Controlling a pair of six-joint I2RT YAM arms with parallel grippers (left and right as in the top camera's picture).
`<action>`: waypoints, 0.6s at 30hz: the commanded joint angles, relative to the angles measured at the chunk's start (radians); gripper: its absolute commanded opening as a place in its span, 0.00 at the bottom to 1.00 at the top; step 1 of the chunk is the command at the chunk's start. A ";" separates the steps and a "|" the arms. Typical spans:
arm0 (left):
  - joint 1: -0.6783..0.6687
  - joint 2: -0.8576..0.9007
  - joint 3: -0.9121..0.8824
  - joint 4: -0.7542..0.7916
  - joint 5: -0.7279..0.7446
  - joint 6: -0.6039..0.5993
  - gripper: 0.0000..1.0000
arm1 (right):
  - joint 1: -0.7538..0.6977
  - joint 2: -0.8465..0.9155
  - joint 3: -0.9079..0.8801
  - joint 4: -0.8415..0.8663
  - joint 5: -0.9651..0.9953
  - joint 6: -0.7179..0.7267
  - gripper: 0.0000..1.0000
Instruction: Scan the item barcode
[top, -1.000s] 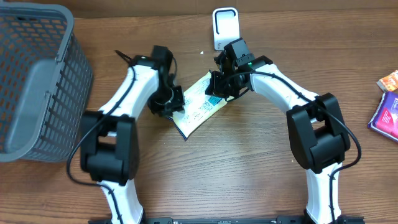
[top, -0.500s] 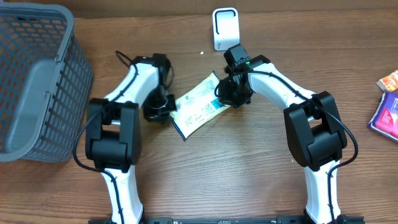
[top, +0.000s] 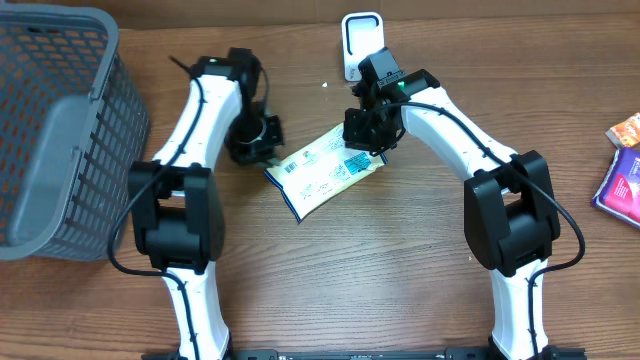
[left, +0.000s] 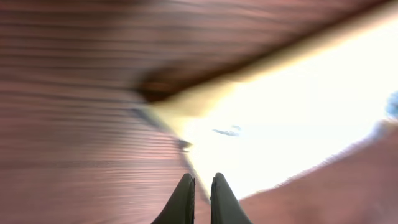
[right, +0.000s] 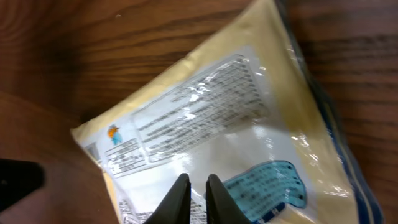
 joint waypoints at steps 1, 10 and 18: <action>-0.072 0.006 -0.008 0.022 0.162 0.069 0.04 | 0.006 -0.040 -0.012 0.026 -0.070 -0.023 0.13; -0.147 0.007 -0.142 0.222 0.132 -0.070 0.05 | -0.014 -0.040 -0.090 0.065 -0.014 0.029 0.08; -0.090 0.007 -0.283 0.326 0.033 -0.086 0.04 | -0.015 -0.040 -0.140 0.124 0.028 0.021 0.07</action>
